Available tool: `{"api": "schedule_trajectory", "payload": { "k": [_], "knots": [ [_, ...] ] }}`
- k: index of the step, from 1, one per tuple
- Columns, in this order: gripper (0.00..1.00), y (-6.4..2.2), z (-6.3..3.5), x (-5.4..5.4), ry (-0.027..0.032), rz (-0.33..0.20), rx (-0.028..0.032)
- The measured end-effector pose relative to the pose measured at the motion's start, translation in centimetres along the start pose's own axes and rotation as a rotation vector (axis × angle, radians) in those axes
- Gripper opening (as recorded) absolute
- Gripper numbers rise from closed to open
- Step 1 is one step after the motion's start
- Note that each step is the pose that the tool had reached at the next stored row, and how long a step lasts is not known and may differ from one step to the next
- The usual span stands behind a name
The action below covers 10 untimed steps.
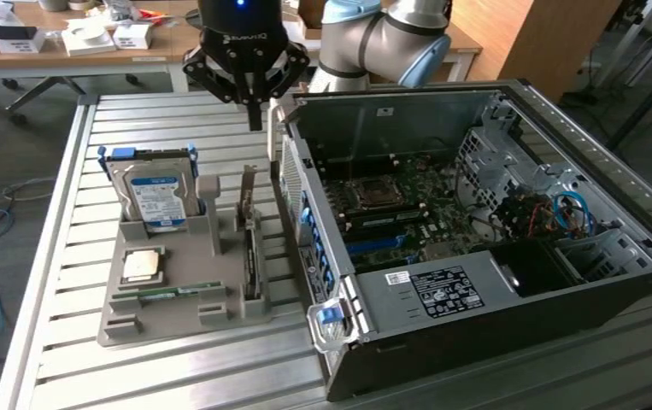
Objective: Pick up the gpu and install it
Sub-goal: 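Reach for the gpu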
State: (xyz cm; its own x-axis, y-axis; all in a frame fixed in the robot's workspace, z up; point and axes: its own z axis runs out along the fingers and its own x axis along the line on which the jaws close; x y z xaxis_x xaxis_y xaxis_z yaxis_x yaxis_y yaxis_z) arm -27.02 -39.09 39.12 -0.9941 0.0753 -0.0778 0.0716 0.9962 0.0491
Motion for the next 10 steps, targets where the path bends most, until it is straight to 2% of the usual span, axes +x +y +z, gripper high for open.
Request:
{"api": "schedule_trajectory", "payload": {
  "k": [3,10],
  "knots": [
    [0.11,-0.01,0.01,0.38,-0.0001,0.0,0.0],
    [0.11,-0.02,0.11,0.49,0.0,0.004,0.0005]
  ]
}}
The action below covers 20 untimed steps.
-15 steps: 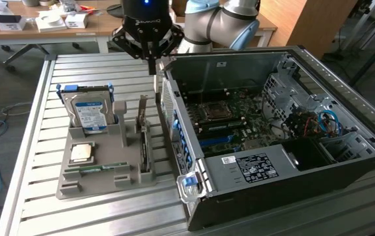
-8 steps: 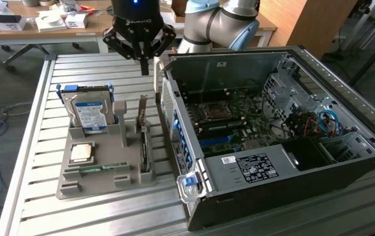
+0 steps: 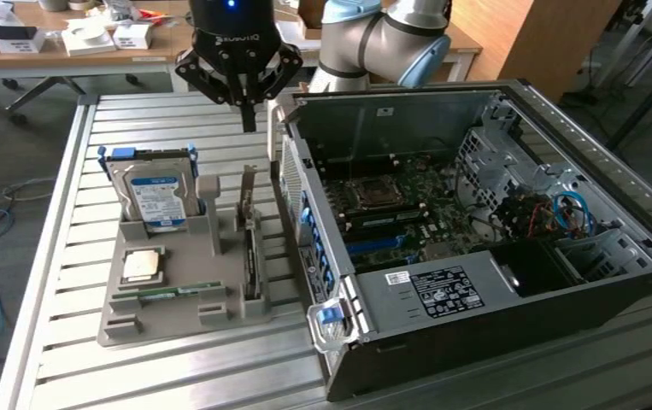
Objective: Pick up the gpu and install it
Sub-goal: 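Reach for the gpu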
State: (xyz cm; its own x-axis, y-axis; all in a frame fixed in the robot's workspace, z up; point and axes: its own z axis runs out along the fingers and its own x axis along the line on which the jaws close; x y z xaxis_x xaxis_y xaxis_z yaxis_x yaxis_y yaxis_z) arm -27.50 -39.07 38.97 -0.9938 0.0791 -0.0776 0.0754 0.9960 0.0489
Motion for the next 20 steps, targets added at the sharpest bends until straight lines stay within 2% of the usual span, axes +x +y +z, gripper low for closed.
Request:
{"api": "schedule_trajectory", "payload": {
  "k": [7,8,12,13,17,20],
  "knots": [
    [0.11,0.0,0.03,-0.02,0.0003,0.001,0.0001],
    [0.11,0.0,0.04,-0.08,0.0034,0.001,0.0004],
    [0.11,-0.04,0.05,-0.36,0.0288,0.002,0.0024],
    [0.11,-0.05,0.05,-0.38,0.0334,0.002,0.0027],
    [0.11,-0.07,0.05,-0.4,0.0446,0.003,0.0038],
    [0.11,-0.07,0.05,-0.41,0.0452,0.003,0.0039]
  ]
}}
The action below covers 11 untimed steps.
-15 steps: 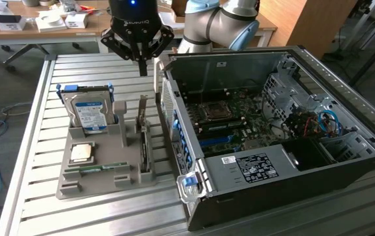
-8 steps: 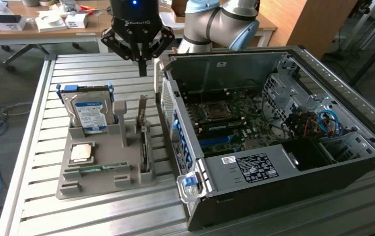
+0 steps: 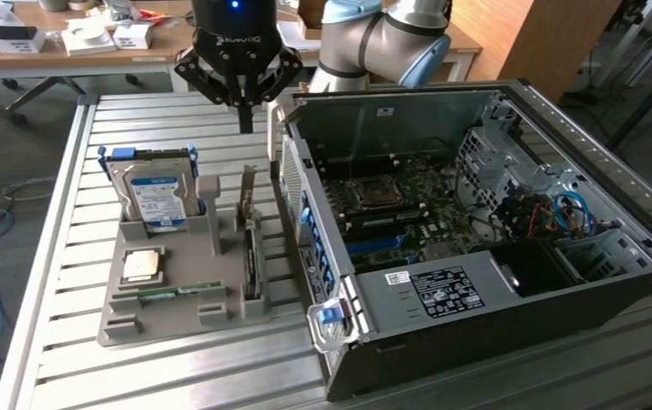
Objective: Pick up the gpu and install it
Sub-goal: 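Reach for the gpu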
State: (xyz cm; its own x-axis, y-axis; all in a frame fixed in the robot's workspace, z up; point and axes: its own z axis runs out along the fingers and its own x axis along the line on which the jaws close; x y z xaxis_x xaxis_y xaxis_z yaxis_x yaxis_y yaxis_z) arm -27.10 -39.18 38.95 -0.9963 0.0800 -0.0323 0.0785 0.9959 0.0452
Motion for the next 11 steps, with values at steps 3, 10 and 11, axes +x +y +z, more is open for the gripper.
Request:
{"api": "schedule_trajectory", "payload": {
  "k": [3,10,11],
  "knots": [
    [0.11,-0.14,0.01,-0.02,0.0,0.0,-0.0002],
    [0.11,-0.68,-0.01,-0.04,-0.0001,0.0,-0.0001],
    [0.11,-0.72,-0.01,-0.04,-0.0001,0.0,-0.0002]
  ]
}}
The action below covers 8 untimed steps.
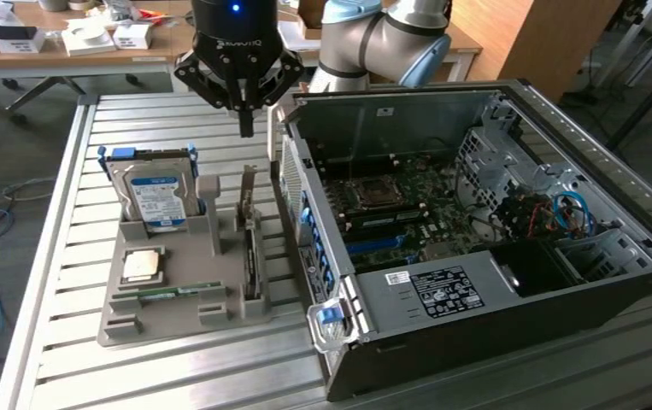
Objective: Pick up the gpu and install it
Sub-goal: 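Reach for the gpu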
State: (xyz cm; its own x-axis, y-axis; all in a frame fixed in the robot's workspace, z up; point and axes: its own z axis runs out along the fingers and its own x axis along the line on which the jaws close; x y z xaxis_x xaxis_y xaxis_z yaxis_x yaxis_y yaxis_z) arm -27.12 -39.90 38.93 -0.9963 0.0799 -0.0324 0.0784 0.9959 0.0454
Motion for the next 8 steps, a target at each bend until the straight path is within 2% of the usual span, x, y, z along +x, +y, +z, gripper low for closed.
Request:
{"api": "schedule_trajectory", "payload": {
  "k": [8],
  "knots": [
    [0.11,-0.25,-0.02,0.13,0.0001,0.0,0.0001]
  ]
}}
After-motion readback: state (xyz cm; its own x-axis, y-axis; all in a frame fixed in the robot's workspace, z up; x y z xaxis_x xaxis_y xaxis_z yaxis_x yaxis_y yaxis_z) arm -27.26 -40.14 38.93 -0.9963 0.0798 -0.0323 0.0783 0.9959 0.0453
